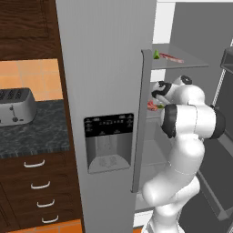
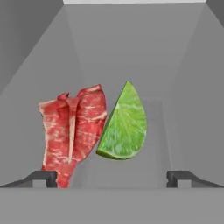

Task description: Place one lemon wedge and one steak in each tupperware on the nearby counter, to pack two identical lunches.

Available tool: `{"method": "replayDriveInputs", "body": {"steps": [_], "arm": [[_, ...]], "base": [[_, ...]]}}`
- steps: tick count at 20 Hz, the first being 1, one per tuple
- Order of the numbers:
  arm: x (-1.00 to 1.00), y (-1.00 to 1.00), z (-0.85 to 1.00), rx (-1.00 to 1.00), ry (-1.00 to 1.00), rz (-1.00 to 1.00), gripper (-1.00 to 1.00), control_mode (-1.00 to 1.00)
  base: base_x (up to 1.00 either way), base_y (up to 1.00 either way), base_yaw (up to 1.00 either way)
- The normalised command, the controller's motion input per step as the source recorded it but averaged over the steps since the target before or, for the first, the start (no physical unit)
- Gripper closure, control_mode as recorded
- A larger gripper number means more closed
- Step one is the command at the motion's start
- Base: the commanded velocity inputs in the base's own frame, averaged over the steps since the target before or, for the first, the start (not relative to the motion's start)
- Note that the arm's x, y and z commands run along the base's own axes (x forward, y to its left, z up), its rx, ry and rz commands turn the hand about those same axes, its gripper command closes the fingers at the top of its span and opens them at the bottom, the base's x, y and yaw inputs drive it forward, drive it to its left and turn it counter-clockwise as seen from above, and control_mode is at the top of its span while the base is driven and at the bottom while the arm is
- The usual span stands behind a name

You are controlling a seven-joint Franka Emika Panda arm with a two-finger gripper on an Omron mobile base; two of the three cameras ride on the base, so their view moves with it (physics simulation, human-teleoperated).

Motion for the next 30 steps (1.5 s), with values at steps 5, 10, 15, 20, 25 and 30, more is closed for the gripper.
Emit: {"method": "replayDriveInputs", "body": {"steps": [5,10,15,20,25,30], "arm": [[0.47,-0.07,-0.22,0.01,0.0,0.0,-1.0,-1.0],[0.43,-0.11,-0.2,0.01,0.01,0.0,-1.0,-1.0],[0.19,-0.02,-0.44,0.0,0.09,0.0,1.0,-1.0],[-0.25,0.0,-0.82,0.0,0.23,-0.02,1.0,-1.0],[-0.63,0.0,-0.64,0.0,0.0,-0.08,1.0,-1.0],[-1.0,0.02,-0.31,-0.02,-0.28,-0.13,1.0,-1.0]], "base": [[0.0,0.0,0.0],[0.0,0.0,0.0],[0.0,0.0,0.0],[0.0,0.0,0.0],[0.0,0.0,0.0],[0.0,0.0,0.0]]}}
